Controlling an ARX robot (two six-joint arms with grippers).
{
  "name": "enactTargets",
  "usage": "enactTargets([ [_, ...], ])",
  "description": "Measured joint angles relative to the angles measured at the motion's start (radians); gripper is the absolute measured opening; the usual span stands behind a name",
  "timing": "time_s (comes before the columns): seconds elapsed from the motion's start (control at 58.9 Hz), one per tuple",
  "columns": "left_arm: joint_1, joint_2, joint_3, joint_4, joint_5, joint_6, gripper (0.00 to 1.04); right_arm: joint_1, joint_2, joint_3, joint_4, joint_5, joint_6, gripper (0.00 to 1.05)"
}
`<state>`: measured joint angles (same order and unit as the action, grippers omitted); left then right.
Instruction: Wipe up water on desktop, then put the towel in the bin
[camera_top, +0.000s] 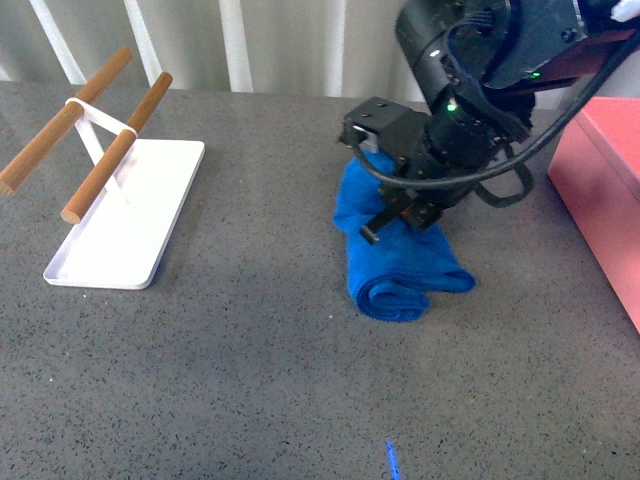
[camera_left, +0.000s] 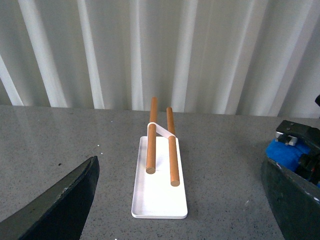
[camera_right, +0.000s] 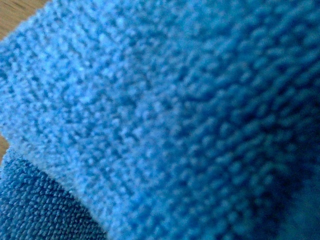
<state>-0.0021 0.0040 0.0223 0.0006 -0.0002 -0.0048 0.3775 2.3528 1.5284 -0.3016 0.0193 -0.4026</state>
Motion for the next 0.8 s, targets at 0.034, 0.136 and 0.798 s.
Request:
enactTargets([
  [0.034,0.0,0.0,0.0,0.0,0.0,0.0,0.98,0.016,-0.002,0.001,0.0,-0.01,0.006,0.04],
  [0.136,0.0,0.0,0.0,0.0,0.0,0.0,0.98,0.057,-0.018,-0.021,0.0,-0.043,0.023,0.04],
  [0.798,0.0,0.0,0.0,0.0,0.0,0.0,0.98,-0.034,-0.405,-0.462,0.124,-0.124,-0.014,0.04],
])
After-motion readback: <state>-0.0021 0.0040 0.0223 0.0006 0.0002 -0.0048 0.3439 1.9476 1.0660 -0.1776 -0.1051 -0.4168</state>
